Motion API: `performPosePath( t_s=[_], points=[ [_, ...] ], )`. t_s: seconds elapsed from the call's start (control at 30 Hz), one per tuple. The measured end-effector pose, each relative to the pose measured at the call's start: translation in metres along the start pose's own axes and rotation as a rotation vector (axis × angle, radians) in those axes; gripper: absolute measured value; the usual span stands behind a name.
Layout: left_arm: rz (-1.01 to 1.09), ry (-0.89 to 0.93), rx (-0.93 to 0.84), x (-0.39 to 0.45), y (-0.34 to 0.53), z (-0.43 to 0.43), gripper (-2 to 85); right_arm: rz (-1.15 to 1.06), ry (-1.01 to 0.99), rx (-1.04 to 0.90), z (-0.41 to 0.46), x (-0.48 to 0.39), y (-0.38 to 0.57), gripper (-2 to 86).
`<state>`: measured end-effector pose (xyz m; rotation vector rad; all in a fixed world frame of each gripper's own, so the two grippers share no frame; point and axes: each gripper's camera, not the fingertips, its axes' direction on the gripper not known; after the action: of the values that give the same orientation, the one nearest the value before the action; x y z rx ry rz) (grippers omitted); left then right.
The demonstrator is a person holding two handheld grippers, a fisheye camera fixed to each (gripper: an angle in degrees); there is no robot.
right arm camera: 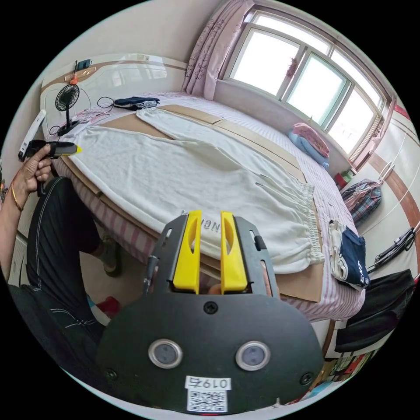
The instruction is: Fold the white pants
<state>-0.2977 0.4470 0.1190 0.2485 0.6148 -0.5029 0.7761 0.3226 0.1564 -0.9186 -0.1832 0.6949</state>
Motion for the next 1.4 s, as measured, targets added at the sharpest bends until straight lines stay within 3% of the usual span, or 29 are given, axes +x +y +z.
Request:
performPosePath(
  t_s=[0.17,0.27,0.63,0.93,1.0,1.17,1.4],
  points=[
    [-0.381,-0.066,0.164,-0.099,0.008,-0.045,5.9,0.118,-0.024,-0.019,-0.031,0.061,0.033,7.8],
    [-0.512,-0.038,0.138,-0.157,0.007,-0.053,7.7,0.166,-0.044,-0.046,-0.038,0.09,0.052,7.5],
    [-0.47,0.022,0.039,-0.204,0.017,-0.048,3.1,0.189,-0.004,-0.055,-0.091,0.122,0.075,1.7],
    [-0.427,-0.038,0.057,-0.215,0.046,-0.069,1.2,0.467,0.184,-0.065,-0.142,0.238,0.124,-0.7],
    [-0.415,-0.04,0.05,-0.214,0.051,-0.073,1.3,0.582,0.144,-0.062,-0.145,0.278,0.137,-0.4],
    [-0.345,-0.071,0.056,-0.205,0.06,-0.084,1.3,0.808,-0.246,0.019,-0.142,0.367,0.167,5.7],
    [-0.35,-0.066,0.065,-0.199,0.077,-0.098,1.2,0.981,-0.254,0.022,-0.132,0.382,0.179,7.7]
  ],
)
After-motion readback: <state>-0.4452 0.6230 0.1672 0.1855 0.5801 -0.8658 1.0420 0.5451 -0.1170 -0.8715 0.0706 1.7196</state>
